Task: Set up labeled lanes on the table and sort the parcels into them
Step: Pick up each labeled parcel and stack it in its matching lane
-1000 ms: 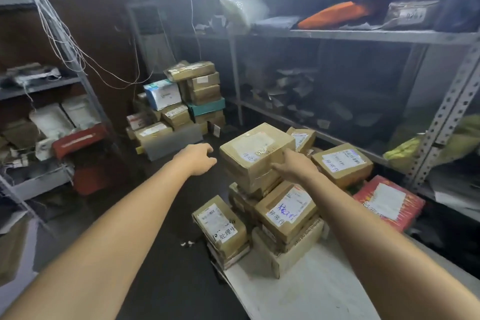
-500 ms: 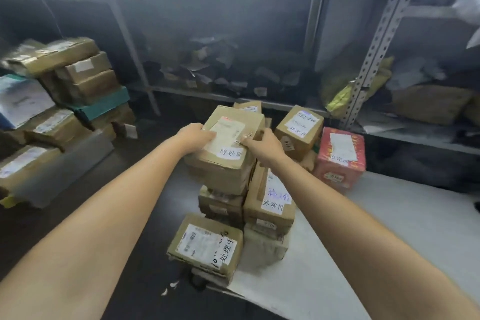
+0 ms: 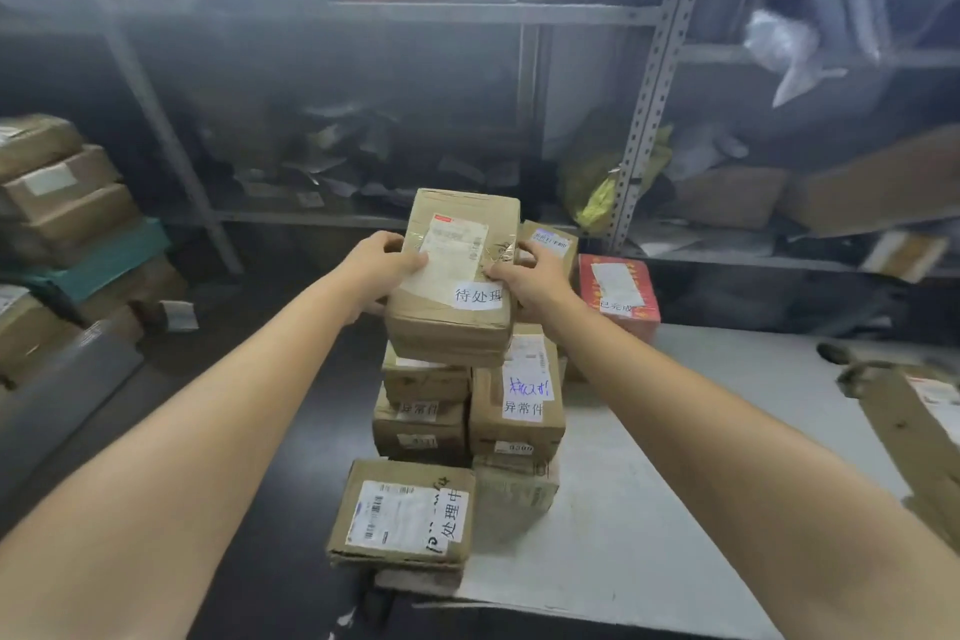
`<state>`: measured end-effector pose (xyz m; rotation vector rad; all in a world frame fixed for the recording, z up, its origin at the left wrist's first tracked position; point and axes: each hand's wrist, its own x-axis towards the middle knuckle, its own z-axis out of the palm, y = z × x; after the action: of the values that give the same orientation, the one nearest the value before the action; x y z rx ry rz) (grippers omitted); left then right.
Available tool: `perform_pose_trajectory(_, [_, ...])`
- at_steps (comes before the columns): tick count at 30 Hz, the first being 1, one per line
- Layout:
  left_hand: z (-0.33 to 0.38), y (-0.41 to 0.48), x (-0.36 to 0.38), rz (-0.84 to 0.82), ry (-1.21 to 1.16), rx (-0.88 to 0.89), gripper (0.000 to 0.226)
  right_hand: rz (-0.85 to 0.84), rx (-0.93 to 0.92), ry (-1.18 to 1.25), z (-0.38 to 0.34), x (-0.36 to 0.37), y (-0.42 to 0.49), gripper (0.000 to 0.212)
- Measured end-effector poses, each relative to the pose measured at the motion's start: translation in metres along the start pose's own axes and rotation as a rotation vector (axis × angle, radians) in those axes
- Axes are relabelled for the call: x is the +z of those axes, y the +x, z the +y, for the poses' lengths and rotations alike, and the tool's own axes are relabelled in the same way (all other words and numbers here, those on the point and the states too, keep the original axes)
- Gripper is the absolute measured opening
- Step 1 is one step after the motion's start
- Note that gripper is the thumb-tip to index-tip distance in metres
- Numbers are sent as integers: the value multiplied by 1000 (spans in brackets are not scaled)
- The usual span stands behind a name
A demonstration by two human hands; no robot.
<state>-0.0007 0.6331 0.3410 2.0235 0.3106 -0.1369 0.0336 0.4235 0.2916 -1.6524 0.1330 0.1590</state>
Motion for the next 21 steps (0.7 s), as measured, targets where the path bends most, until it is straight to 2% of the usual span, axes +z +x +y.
perform_pose_trajectory(4, [34, -4, 39, -113, -28, 83, 50, 95, -56, 5, -14, -56, -16, 59])
perform_pose_trajectory(6, [48, -3, 72, -177, -10, 119, 49, 185, -75, -48, -14, -92, -30, 64])
perform_pose_trajectory(8, [65, -5, 111, -235, 10, 160, 56, 268, -65, -58, -6, -135, -43, 65])
perform_pose_trajectory(10, [84, -12, 158, -302, 20, 203, 57, 345, -46, -67, 8, -185, -57, 45])
perform_pose_trajectory(12, [101, -27, 202, -359, 4, 217, 49, 397, -29, -72, 18, -228, -75, 37])
perform_pose_trajectory(16, [135, -53, 299, -482, 4, 237, 43, 507, 16, -36, 39, -325, -114, 42])
perform_pose_trajectory(21, [177, -100, 415, -550, 96, 279, 50, 585, 44, 16, 65, -440, -165, 63])
